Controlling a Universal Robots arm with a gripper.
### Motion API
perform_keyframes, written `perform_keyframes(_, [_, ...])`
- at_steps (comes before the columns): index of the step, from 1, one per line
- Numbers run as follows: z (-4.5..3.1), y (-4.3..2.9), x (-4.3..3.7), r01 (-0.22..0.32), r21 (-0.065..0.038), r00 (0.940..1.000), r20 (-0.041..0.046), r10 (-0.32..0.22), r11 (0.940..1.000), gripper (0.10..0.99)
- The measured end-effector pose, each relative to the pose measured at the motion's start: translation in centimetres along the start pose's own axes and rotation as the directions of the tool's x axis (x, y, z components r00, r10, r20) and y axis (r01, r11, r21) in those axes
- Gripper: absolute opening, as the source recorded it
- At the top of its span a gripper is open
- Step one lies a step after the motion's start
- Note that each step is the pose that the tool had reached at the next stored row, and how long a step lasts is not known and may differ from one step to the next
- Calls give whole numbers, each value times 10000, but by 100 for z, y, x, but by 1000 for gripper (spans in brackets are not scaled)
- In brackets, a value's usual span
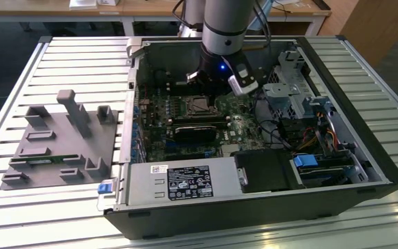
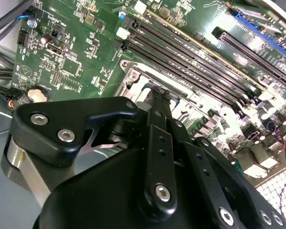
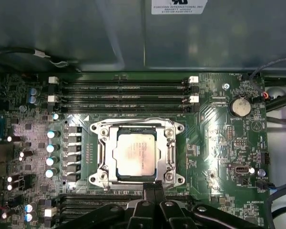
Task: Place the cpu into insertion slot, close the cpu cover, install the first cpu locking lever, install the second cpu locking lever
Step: 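Install the second cpu locking lever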
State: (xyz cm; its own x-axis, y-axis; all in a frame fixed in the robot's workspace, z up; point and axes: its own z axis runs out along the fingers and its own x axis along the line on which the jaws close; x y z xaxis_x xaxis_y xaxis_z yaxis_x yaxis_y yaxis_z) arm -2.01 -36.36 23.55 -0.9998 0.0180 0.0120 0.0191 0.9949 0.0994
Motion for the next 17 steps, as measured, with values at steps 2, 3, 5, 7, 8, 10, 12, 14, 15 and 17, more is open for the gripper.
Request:
perform_keyframes(2, [0, -10, 0, 0, 0, 10000, -1, 0, 10000, 106])
perform_keyframes(3, [0, -13, 0, 0, 0, 10000, -1, 0, 10000, 106])
perform_keyframes(5, [1, -19, 0, 0, -1, 10000, 0, 0, 10000, 106])
perform_keyframes(7, [3, -22, -1, 0, 1, 10000, -1, 0, 10000, 106])
perform_keyframes(8, [4, -22, 0, 0, 1, 10000, -1, 0, 10000, 106])
perform_keyframes(10, [11, -23, 0, 0, -1, 10000, 0, 0, 10000, 106])
perform_keyframes(12, [21, -29, -1, 1, 2, 10000, -2, -1, 10000, 106])
perform_keyframes(14, [32, -38, 1, 0, 0, 10000, -1, 0, 10000, 106])
perform_keyframes(15, [36, -43, 7, 0, 0, 10000, 0, 0, 10000, 106])
perform_keyframes(17, [44, -53, 36, 2, 0, 10000, -1, -2, 10000, 106])
